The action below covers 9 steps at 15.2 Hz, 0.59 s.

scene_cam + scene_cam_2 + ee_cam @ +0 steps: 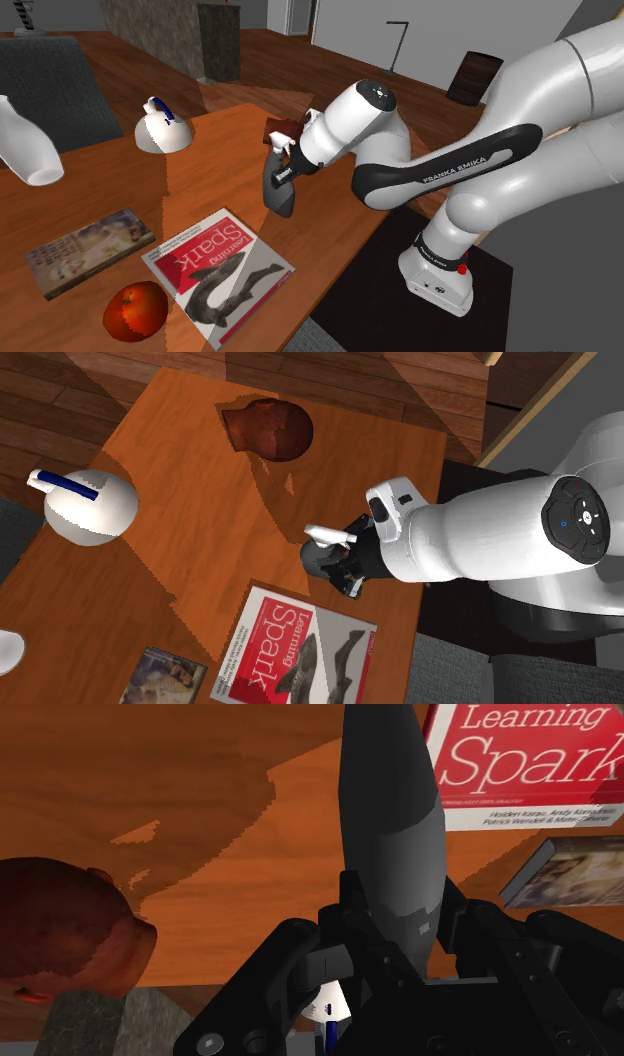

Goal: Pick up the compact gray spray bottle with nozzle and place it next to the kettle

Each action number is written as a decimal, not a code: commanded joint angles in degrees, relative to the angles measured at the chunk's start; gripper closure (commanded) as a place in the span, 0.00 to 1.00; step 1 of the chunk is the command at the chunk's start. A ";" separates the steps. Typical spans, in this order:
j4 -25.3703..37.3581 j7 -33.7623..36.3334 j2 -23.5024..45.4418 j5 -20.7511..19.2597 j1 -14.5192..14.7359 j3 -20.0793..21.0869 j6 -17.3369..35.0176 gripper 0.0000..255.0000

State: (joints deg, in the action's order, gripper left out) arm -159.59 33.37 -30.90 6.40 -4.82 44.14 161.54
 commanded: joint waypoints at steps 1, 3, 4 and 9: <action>0.57 -0.98 -1.33 0.62 1.40 -1.69 -2.11 1.00; 1.30 -1.75 -2.46 1.01 2.34 -2.97 -4.07 1.00; 1.68 -2.11 -3.00 1.17 2.75 -3.57 -5.04 1.00; 3.80 -3.68 -5.47 1.71 4.29 -6.15 -9.77 1.00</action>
State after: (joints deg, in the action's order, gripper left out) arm -156.25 30.02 -35.87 8.01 -0.82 38.53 152.79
